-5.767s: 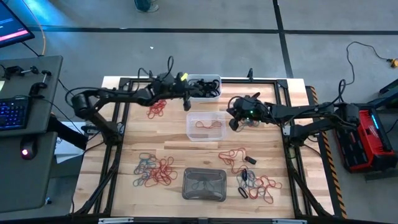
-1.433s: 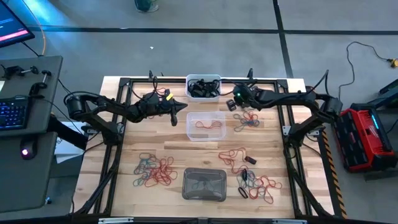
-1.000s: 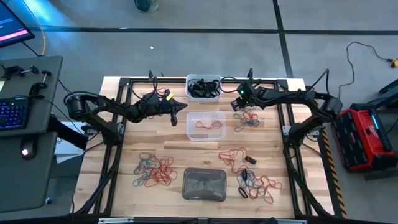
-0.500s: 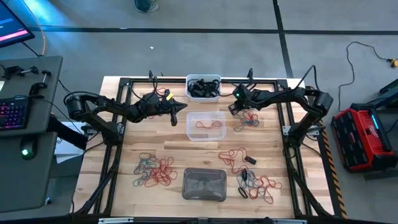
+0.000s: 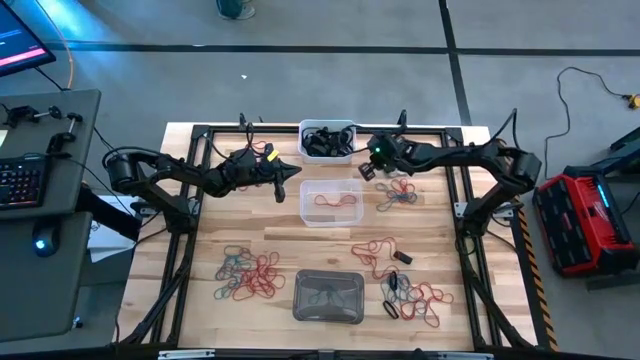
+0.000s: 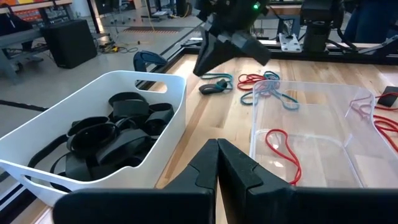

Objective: Sort rubber bands into baskets
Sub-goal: Put the black rubber band into the white bin

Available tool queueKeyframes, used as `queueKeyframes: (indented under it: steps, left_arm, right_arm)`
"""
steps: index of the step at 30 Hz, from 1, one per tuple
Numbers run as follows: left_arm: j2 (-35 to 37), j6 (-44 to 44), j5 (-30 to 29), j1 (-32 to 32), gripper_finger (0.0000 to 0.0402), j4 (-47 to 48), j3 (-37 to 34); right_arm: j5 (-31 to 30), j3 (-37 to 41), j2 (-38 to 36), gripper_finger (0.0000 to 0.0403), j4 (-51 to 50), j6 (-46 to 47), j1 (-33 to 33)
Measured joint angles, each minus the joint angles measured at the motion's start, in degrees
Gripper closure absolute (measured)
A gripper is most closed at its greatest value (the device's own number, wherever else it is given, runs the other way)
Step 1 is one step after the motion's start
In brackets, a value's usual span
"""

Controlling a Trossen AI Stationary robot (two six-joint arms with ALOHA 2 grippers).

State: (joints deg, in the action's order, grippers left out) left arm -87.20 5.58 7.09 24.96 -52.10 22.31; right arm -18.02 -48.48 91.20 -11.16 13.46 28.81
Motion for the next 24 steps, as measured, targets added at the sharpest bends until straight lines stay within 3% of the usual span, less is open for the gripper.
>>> queueKeyframes:
  steps: [5,11,15,24]
  left_arm:
    - [-0.01,-0.02,0.0,0.01,0.0402,0.02,0.0]
    - [-0.02,-0.42,0.0,0.0,0.0401,0.02,0.0]
    - [0.0,-0.44,0.0,-0.01,0.0402,0.02,0.0]
    - [0.0,-0.55,0.0,-0.01,0.0401,0.02,0.0]
  right_arm:
    - [0.39,-0.54,0.0,0.0366,-4.95,3.86,0.47]
    - [0.47,-0.41,0.0,0.0285,-8.29,5.98,2.33]
    - [4.15,-0.41,0.0,0.0245,-8.31,5.79,4.2]
    - [9.6,-0.41,0.31,0.0234,-9.39,4.03,8.24]
